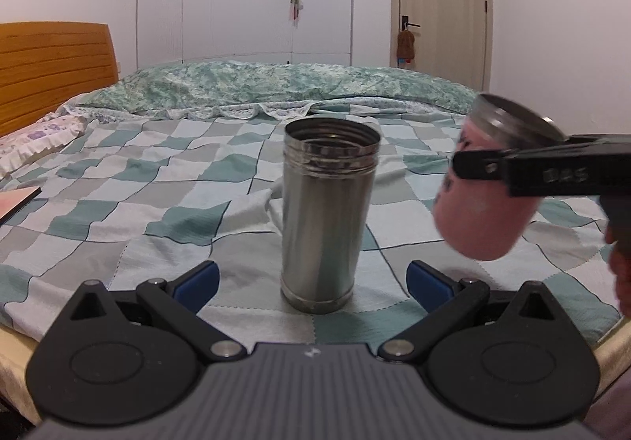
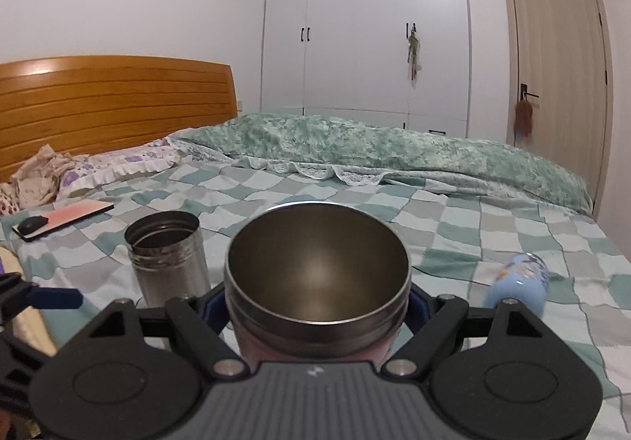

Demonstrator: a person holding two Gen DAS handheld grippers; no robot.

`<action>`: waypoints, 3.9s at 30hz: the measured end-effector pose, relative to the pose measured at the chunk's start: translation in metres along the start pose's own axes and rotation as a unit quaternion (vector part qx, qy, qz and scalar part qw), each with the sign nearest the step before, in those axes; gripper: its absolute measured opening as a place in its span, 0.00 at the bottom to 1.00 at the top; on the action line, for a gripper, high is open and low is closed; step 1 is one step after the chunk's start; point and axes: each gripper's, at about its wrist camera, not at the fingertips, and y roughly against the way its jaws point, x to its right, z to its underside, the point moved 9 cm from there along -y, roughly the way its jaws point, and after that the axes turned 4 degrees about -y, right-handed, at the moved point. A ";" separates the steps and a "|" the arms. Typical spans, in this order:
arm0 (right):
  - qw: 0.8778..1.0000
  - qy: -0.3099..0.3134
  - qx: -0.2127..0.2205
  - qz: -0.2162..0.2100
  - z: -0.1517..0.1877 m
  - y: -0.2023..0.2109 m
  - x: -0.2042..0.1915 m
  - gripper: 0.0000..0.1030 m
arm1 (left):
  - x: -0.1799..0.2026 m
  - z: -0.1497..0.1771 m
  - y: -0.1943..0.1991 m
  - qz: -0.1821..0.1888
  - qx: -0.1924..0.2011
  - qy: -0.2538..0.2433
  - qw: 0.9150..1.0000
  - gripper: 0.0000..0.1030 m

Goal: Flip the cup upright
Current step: 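Rotate the pink cup upright with the right tool and lower it beside the steel tumbler, then open the right tool and withdraw from the upright pink cup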

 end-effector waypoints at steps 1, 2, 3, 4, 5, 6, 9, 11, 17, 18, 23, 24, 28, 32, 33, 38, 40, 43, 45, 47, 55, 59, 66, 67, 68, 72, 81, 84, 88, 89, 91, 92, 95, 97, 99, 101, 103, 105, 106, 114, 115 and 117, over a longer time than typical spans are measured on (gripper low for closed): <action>1.000 0.002 -0.006 0.000 0.004 -0.007 -0.004 0.81 | -0.001 0.001 -0.001 -0.002 -0.002 0.001 1.000 1.00; 1.000 0.005 -0.015 0.000 0.008 -0.015 -0.006 0.81 | -0.003 0.001 -0.002 -0.003 -0.002 0.002 1.000 1.00; 1.000 0.008 -0.023 0.001 0.013 -0.022 -0.009 0.81 | -0.004 0.002 -0.002 -0.004 -0.003 0.003 1.000 1.00; 0.999 0.011 -0.033 0.005 0.020 -0.031 -0.011 0.81 | -0.006 0.002 -0.003 -0.005 -0.004 0.004 1.000 1.00; 0.999 0.013 -0.046 0.010 0.027 -0.039 -0.011 0.81 | -0.007 0.003 -0.003 -0.006 -0.004 0.005 1.000 1.00; 0.998 0.011 -0.060 0.015 0.035 -0.047 -0.010 0.81 | -0.009 0.004 -0.004 -0.007 -0.004 0.006 1.000 1.00; 0.998 0.008 -0.054 0.012 0.043 -0.054 -0.009 0.81 | -0.012 0.006 -0.005 -0.009 -0.005 0.011 1.000 1.00; 0.998 0.008 -0.058 0.012 0.043 -0.054 -0.009 0.81 | -0.013 0.007 -0.005 -0.010 -0.005 0.012 1.000 1.00; 0.998 0.012 -0.059 0.011 0.042 -0.047 -0.008 0.91 | -0.015 0.004 -0.002 -0.020 0.002 0.017 1.000 1.00; 0.999 0.013 -0.052 0.007 0.038 -0.043 -0.007 0.95 | -0.015 0.003 0.000 -0.021 0.004 0.017 1.000 1.00; 1.000 0.016 0.004 -0.007 0.026 -0.001 -0.005 1.00 | -0.012 -0.005 0.013 -0.029 0.023 0.021 0.999 1.00; 1.000 0.019 0.015 -0.008 0.023 0.008 -0.003 1.00 | -0.011 -0.006 0.017 -0.029 0.028 0.023 0.999 1.00; 0.998 0.030 0.056 0.003 0.018 0.053 0.009 1.00 | -0.002 -0.013 0.038 -0.026 0.053 0.027 0.998 1.00; 0.996 0.030 0.078 0.016 0.024 0.094 0.025 1.00 | 0.012 -0.014 0.059 -0.031 0.073 0.025 0.997 1.00; 0.996 0.030 0.082 0.021 0.028 0.104 0.030 1.00 | 0.015 -0.013 0.063 -0.031 0.076 0.030 0.996 1.00; 0.993 0.037 0.102 0.046 0.055 0.150 0.050 1.00 | 0.031 0.003 0.079 -0.028 0.101 0.047 0.993 1.00; 0.992 0.040 0.107 0.059 0.069 0.166 0.059 1.00 | 0.040 0.013 0.081 -0.036 0.107 0.039 0.993 1.00; 0.990 0.041 0.113 0.079 0.088 0.183 0.070 1.00 | 0.055 0.029 0.078 -0.042 0.104 0.028 0.993 1.00; 0.987 0.044 0.122 0.091 0.098 0.192 0.077 1.00 | 0.062 0.037 0.078 -0.043 0.113 0.028 0.992 1.00; 0.986 0.040 0.128 0.102 0.107 0.198 0.083 1.00 | 0.068 0.044 0.079 -0.045 0.125 0.024 0.991 1.00; 0.981 0.012 0.144 0.128 0.123 0.207 0.104 1.00 | 0.071 0.052 0.075 -0.056 0.132 0.018 0.989 1.00; 0.981 0.008 0.143 0.131 0.123 0.205 0.108 1.00 | 0.067 0.052 0.072 -0.055 0.129 0.031 0.990 1.00; 0.980 0.012 0.145 0.135 0.123 0.205 0.105 1.00 | 0.070 0.052 0.073 -0.055 0.132 0.021 0.990 1.00; 0.980 0.012 0.145 0.135 0.123 0.205 0.105 1.00 | 0.070 0.052 0.073 -0.055 0.132 0.021 0.989 1.00; 0.980 0.012 0.144 0.135 0.123 0.204 0.104 1.00 | 0.070 0.052 0.073 -0.055 0.132 0.021 0.989 1.00; 0.980 0.013 0.144 0.134 0.124 0.205 0.104 1.00 | 0.070 0.052 0.072 -0.055 0.133 0.020 0.989 1.00; 0.980 0.015 0.144 0.134 0.124 0.204 0.103 1.00 | 0.070 0.052 0.073 -0.055 0.134 0.020 0.989 1.00; 0.980 0.014 0.144 0.134 0.124 0.204 0.103 1.00 | 0.070 0.052 0.073 -0.055 0.135 0.019 0.989 1.00; 0.980 0.015 0.144 0.134 0.124 0.204 0.103 1.00 | 0.070 0.052 0.073 -0.055 0.135 0.019 0.989 1.00; 0.980 0.015 0.143 0.134 0.124 0.204 0.102 1.00 | 0.070 0.052 0.073 -0.055 0.135 0.019 0.989 1.00; 0.981 0.015 0.143 0.134 0.124 0.204 0.103 1.00 | 0.070 0.052 0.074 -0.055 0.136 0.020 0.989 1.00; 0.981 0.015 0.143 0.133 0.124 0.204 0.103 1.00 | 0.070 0.052 0.074 -0.055 0.137 0.019 0.989 1.00; 0.981 0.015 0.144 0.133 0.124 0.204 0.102 1.00 | 0.070 0.052 0.074 -0.055 0.137 0.019 0.989 1.00; 0.980 0.015 0.144 0.133 0.124 0.204 0.102 1.00 | 0.070 0.052 0.074 -0.055 0.138 0.019 0.989 1.00; 0.980 0.016 0.144 0.133 0.124 0.204 0.102 1.00 | 0.070 0.051 0.075 -0.055 0.139 0.018 0.989 1.00; 0.980 0.016 0.144 0.133 0.124 0.204 0.102 1.00 | 0.070 0.051 0.076 -0.055 0.141 0.018 0.988 1.00; 0.980 0.016 0.144 0.133 0.124 0.204 0.102 1.00 | 0.070 0.052 0.076 -0.055 0.141 0.018 0.988 1.00; 0.980 0.016 0.144 0.133 0.124 0.204 0.102 1.00 | 0.070 0.052 0.076 -0.055 0.141 0.017 0.988 1.00; 0.980 0.016 0.145 0.133 0.124 0.204 0.102 1.00 | 0.070 0.052 0.076 -0.055 0.141 0.017 0.988 1.00; 0.980 0.016 0.145 0.133 0.124 0.204 0.102 1.00 | 0.070 0.051 0.077 -0.058 0.142 0.019 0.988 1.00; 0.980 0.016 0.145 0.133 0.124 0.204 0.102 1.00 | 0.070 0.051 0.077 -0.058 0.142 0.019 0.988 1.00; 0.980 0.016 0.145 0.133 0.124 0.204 0.102 1.00 | 0.070 0.051 0.077 -0.058 0.142 0.019 0.988 1.00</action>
